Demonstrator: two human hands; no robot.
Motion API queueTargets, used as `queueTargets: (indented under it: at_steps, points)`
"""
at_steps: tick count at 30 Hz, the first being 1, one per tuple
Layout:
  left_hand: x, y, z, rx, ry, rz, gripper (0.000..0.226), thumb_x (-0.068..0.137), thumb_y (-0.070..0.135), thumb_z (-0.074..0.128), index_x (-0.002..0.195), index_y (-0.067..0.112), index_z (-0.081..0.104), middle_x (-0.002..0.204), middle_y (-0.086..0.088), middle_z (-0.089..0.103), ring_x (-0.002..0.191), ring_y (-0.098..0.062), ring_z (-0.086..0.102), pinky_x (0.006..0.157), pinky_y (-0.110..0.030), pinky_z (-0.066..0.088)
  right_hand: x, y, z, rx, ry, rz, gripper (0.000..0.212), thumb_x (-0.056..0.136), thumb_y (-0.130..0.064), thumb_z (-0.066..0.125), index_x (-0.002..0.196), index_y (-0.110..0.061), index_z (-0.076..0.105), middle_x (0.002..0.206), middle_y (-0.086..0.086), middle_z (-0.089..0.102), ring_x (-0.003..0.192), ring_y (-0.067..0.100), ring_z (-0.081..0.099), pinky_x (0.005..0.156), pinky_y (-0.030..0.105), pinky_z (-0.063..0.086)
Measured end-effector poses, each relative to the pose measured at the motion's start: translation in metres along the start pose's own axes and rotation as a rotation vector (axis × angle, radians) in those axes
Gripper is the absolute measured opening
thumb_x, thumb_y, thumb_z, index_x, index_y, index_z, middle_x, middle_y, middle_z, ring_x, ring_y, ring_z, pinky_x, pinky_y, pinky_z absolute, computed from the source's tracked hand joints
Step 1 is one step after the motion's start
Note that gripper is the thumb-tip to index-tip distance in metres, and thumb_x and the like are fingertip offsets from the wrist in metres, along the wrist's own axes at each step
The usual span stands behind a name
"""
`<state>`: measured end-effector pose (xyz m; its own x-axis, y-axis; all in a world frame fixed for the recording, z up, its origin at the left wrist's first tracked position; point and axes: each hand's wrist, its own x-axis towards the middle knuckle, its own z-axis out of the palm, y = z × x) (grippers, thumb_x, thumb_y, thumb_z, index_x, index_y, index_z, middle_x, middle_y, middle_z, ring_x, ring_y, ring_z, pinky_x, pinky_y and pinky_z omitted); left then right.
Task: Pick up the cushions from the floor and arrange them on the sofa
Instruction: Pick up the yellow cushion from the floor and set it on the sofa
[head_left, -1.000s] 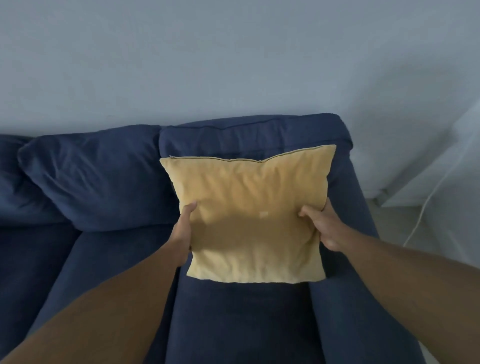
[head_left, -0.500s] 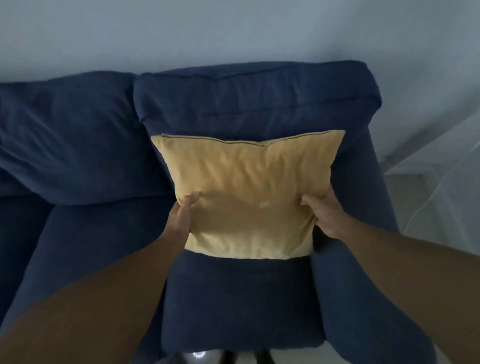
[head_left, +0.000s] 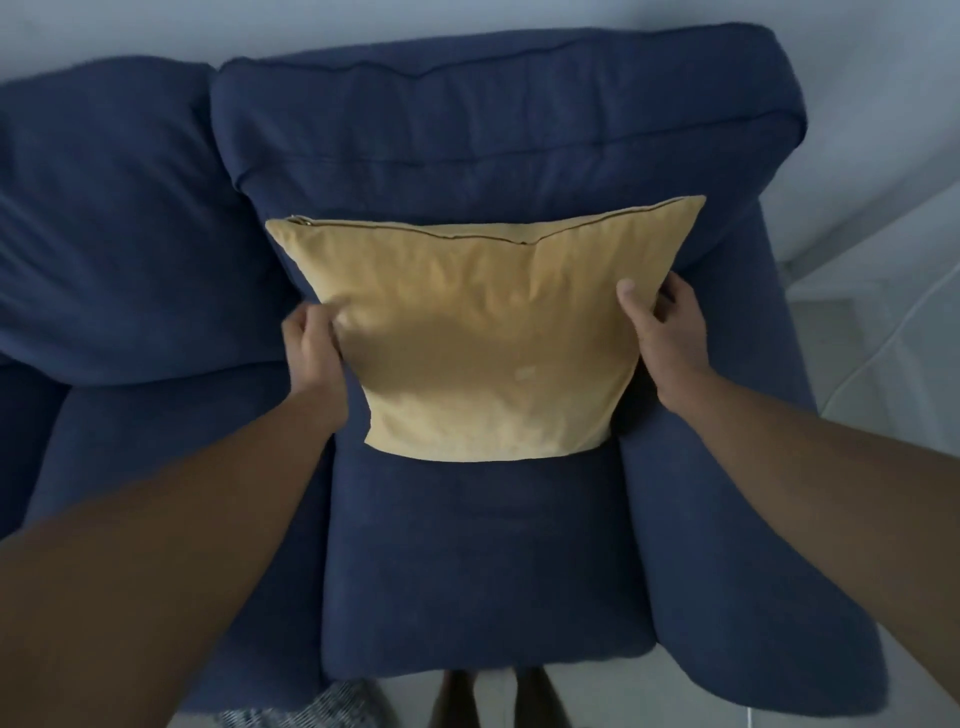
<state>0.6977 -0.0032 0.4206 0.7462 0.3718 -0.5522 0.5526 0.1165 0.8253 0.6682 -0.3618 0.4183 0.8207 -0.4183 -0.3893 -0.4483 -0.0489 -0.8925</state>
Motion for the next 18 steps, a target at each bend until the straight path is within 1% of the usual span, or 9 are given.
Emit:
queueTargets:
  at_steps: [2, 4, 7, 9, 12, 13, 15, 17, 18]
  points:
    - [0.005, 0.028, 0.008, -0.003, 0.03, 0.072, 0.059, 0.08, 0.054, 0.072, 0.128, 0.021, 0.063, 0.114, 0.007, 0.069, 0.103, -0.015, 0.066, 0.092, -0.036, 0.054, 0.007, -0.013, 0.0, -0.017, 0.037, -0.03, 0.072, 0.09, -0.057, 0.077, 0.151, -0.033, 0.049, 0.136, -0.015, 0.059, 0.116, 0.002, 0.059, 0.095, 0.026, 0.049]
    - [0.01, 0.056, 0.017, 0.12, 0.035, 0.163, 0.042, 0.087, 0.05, 0.075, 0.122, 0.03, 0.064, 0.118, 0.009, 0.071, 0.108, -0.013, 0.067, 0.097, -0.038, 0.058, 0.017, -0.024, 0.001, -0.091, 0.071, -0.047, 0.053, 0.091, -0.05, 0.078, 0.136, -0.029, 0.059, 0.132, -0.008, 0.062, 0.107, 0.003, 0.06, 0.092, 0.03, 0.053]
    - [0.019, 0.078, 0.024, 0.296, 0.051, 0.332, 0.041, 0.09, 0.047, 0.075, 0.123, 0.024, 0.068, 0.113, 0.008, 0.072, 0.104, -0.011, 0.068, 0.099, -0.038, 0.058, 0.034, -0.042, 0.0, -0.249, 0.208, -0.156, 0.024, 0.094, -0.032, 0.075, 0.113, -0.018, 0.068, 0.106, -0.005, 0.068, 0.087, 0.005, 0.061, 0.091, 0.036, 0.059]
    - [0.024, 0.081, 0.028, 0.327, 0.08, 0.381, 0.037, 0.094, 0.044, 0.073, 0.124, 0.022, 0.067, 0.113, 0.007, 0.071, 0.1, -0.009, 0.066, 0.099, -0.035, 0.057, 0.044, -0.052, -0.002, -0.313, 0.255, -0.205, 0.014, 0.095, -0.028, 0.073, 0.104, -0.018, 0.069, 0.095, -0.007, 0.067, 0.081, 0.005, 0.06, 0.089, 0.035, 0.06]
    - [0.022, 0.076, 0.038, 0.34, 0.157, 0.339, 0.044, 0.096, 0.042, 0.072, 0.132, 0.019, 0.061, 0.122, 0.005, 0.067, 0.103, -0.012, 0.063, 0.102, -0.035, 0.054, 0.053, -0.054, -0.004, -0.312, 0.251, -0.158, 0.018, 0.094, -0.03, 0.075, 0.108, -0.018, 0.07, 0.098, -0.006, 0.069, 0.082, 0.004, 0.062, 0.094, 0.037, 0.061]
    - [0.02, 0.072, 0.04, 0.336, 0.195, 0.308, 0.047, 0.096, 0.04, 0.073, 0.136, 0.019, 0.057, 0.123, 0.006, 0.064, 0.105, -0.013, 0.061, 0.103, -0.035, 0.053, 0.052, -0.053, -0.004, -0.304, 0.235, -0.123, 0.028, 0.094, -0.031, 0.076, 0.117, -0.016, 0.071, 0.106, -0.004, 0.07, 0.088, 0.006, 0.064, 0.098, 0.039, 0.06]
    - [0.014, 0.063, 0.044, 0.307, 0.278, 0.319, 0.057, 0.094, 0.033, 0.076, 0.143, 0.023, 0.048, 0.13, 0.007, 0.059, 0.113, -0.016, 0.061, 0.108, -0.038, 0.051, 0.047, -0.046, -0.002, -0.434, 0.236, -0.134, 0.051, 0.095, -0.035, 0.073, 0.141, -0.015, 0.061, 0.135, 0.004, 0.064, 0.117, 0.019, 0.063, 0.11, 0.045, 0.053]
    - [0.007, 0.051, 0.047, 0.395, 0.386, 0.453, 0.071, 0.092, 0.03, 0.077, 0.152, 0.03, 0.041, 0.155, 0.005, 0.049, 0.14, -0.022, 0.05, 0.123, -0.047, 0.036, 0.035, -0.034, 0.001, -0.687, 0.28, -0.31, 0.07, 0.099, -0.038, 0.063, 0.161, -0.014, 0.041, 0.166, 0.012, 0.039, 0.149, 0.033, 0.041, 0.122, 0.051, 0.038]
    - [0.002, 0.045, 0.049, 0.478, 0.432, 0.545, 0.075, 0.092, 0.031, 0.075, 0.157, 0.032, 0.036, 0.168, 0.004, 0.037, 0.153, -0.023, 0.037, 0.129, -0.051, 0.022, 0.025, -0.029, 0.003, -0.794, 0.293, -0.446, 0.072, 0.101, -0.038, 0.058, 0.164, -0.013, 0.035, 0.172, 0.014, 0.029, 0.156, 0.036, 0.031, 0.124, 0.054, 0.032]
